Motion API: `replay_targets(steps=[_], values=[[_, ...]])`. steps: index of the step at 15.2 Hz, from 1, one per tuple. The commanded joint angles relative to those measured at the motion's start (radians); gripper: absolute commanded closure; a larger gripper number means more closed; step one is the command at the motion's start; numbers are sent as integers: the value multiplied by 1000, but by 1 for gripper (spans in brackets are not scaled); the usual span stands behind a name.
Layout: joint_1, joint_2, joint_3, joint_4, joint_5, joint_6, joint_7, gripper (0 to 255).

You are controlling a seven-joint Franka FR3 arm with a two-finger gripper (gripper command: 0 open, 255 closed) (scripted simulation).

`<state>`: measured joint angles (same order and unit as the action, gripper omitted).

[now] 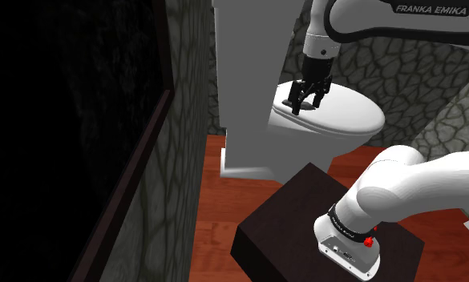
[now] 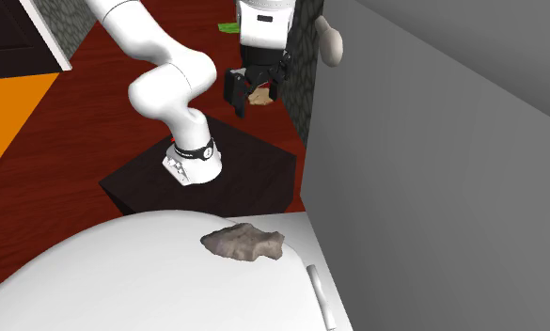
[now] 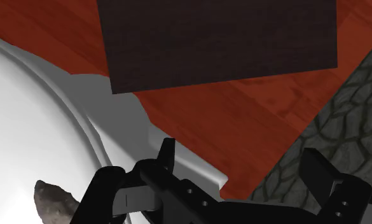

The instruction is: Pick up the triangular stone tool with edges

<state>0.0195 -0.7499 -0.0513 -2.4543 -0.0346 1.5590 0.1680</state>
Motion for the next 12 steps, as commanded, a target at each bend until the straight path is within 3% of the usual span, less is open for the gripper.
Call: replay_targets(steps=[1,12], values=[[0,0,0,0,0,0,0,0],[15,141,-294,2,-210,234,-551,0]])
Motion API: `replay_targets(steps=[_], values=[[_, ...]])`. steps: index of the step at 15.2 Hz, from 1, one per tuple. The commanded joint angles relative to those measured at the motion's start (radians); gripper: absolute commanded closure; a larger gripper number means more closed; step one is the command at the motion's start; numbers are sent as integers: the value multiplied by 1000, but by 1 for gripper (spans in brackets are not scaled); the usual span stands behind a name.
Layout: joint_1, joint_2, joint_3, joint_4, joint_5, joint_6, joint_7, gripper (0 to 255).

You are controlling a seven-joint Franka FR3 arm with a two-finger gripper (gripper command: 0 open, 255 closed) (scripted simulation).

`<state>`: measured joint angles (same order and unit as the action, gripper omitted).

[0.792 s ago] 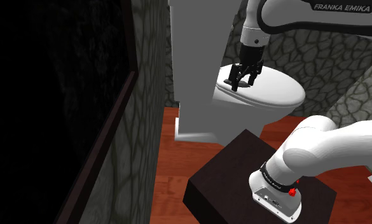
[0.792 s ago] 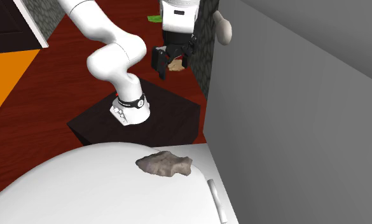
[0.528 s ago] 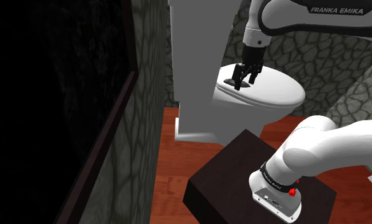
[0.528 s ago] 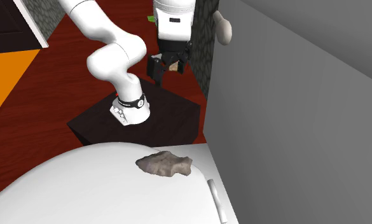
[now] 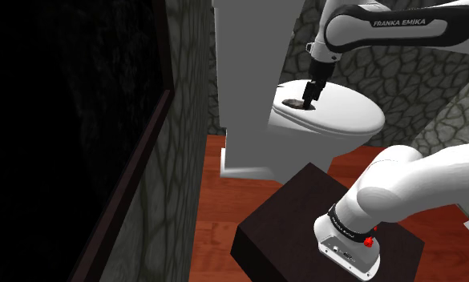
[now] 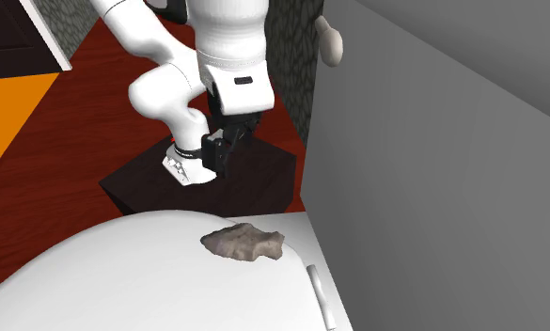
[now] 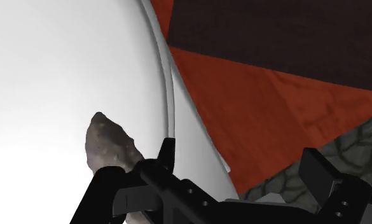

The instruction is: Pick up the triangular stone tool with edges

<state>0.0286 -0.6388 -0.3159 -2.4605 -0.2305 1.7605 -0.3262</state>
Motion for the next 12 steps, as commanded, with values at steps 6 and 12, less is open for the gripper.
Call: replay_targets(steps=[6,12], values=[[56,209,-189,102,-32,179,-361,0],[90,329,-270,138,2,285,-519,0]])
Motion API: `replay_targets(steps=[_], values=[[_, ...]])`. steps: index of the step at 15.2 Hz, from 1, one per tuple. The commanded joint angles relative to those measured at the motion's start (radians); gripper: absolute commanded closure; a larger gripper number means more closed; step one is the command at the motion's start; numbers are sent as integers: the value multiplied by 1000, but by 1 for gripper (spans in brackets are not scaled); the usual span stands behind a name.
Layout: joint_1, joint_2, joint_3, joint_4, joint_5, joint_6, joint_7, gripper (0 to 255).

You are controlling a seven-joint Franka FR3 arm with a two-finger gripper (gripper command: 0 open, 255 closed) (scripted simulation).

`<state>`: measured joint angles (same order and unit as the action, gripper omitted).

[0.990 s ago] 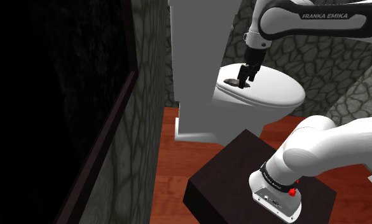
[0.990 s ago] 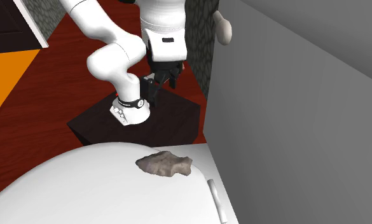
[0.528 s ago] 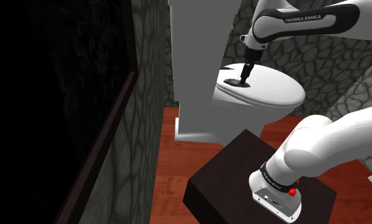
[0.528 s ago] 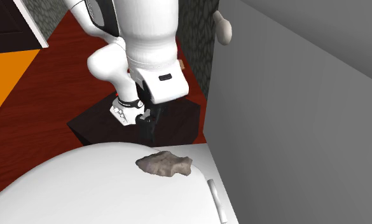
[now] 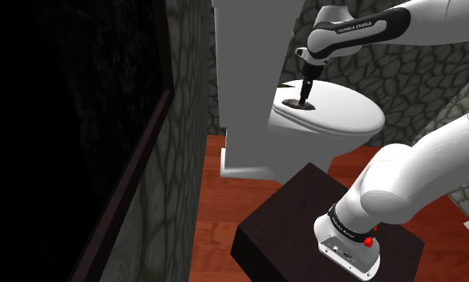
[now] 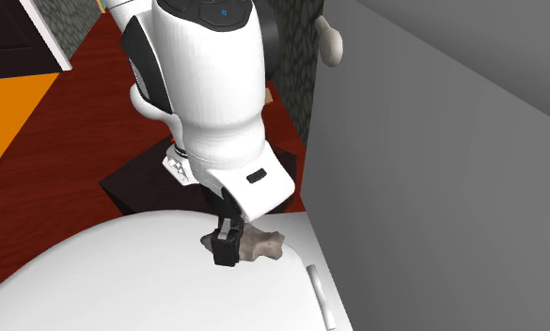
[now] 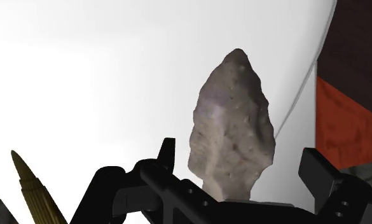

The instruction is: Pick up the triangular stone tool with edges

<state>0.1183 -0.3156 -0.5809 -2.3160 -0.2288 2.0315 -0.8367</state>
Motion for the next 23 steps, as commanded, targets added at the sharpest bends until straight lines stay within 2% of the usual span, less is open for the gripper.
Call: replay_targets(steps=[1,6,7,16,23], values=[[1,12,-8,-16,1,29,-9,0],[2,34,-19,-47,5,81,-14,0],[2,34,-19,-47,6,81,-13,255],[2,34,-19,-47,6,81,-14,255],[0,-6,2,17,-1,-20,-7,255]])
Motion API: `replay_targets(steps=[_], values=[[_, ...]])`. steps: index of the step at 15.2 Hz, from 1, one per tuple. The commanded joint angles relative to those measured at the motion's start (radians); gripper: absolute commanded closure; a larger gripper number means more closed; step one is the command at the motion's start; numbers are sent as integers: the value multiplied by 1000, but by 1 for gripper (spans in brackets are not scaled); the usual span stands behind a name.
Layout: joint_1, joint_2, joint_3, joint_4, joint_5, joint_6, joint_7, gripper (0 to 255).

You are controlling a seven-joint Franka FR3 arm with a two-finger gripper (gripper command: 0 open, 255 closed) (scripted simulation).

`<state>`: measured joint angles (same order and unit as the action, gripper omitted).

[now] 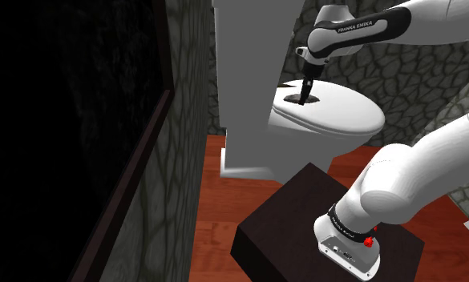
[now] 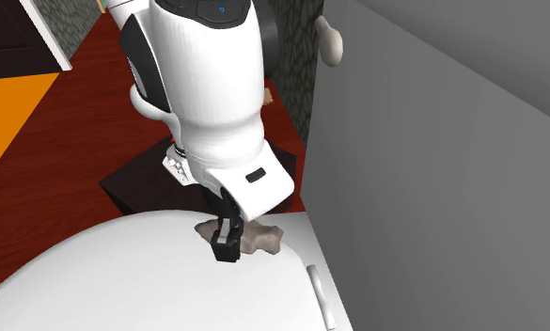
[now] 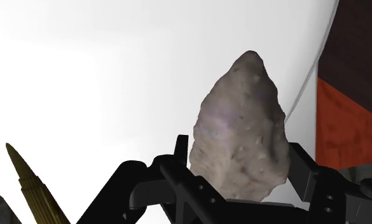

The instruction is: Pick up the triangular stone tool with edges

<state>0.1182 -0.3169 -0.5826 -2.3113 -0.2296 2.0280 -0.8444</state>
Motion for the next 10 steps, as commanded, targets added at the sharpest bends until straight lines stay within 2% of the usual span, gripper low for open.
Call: replay_targets(steps=[1,8,10], values=[[0,-10,6,22,0,-31,2,255],[2,-34,24,96,1,-129,3,255],[2,-35,25,98,1,-131,3,255]])
